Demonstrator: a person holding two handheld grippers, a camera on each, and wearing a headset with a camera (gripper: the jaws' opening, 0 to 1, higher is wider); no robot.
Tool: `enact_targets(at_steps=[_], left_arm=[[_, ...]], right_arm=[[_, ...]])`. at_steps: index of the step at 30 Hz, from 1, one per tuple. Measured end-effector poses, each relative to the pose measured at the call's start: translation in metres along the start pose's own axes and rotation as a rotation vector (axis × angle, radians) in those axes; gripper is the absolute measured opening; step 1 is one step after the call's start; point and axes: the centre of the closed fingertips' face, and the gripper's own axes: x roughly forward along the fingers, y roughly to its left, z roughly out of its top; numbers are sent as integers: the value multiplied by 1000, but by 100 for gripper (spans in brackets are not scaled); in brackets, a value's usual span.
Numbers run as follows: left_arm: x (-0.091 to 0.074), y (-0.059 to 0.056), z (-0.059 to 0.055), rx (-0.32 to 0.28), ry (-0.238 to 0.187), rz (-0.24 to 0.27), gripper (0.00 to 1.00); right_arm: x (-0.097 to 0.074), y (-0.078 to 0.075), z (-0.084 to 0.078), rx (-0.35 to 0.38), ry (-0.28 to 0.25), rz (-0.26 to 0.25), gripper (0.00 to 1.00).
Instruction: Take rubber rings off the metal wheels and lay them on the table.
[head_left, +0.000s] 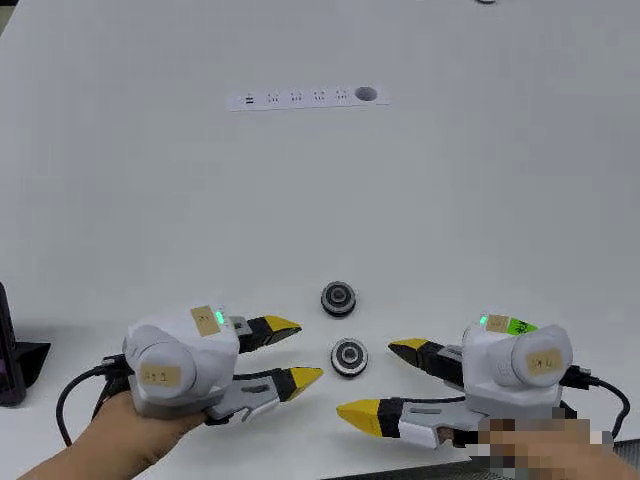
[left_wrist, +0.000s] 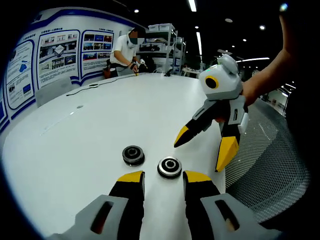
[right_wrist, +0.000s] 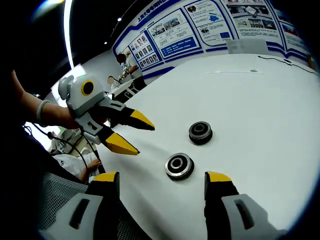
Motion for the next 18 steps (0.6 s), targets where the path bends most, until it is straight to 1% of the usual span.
enact_targets(at_steps=[3, 8, 13, 18], left_arm=[[5, -1, 0, 12, 12, -10, 31], [12, -5, 0, 33, 27, -32, 26], [18, -6, 0, 56, 49, -45, 24], [25, -8, 0, 79, 66, -61, 20]], right_arm=[[1, 0, 1, 12, -5, 4, 70], [3, 1, 3, 28, -15, 12, 70], [5, 1, 4, 40, -19, 17, 69], [6, 1, 4, 58, -30, 25, 69]])
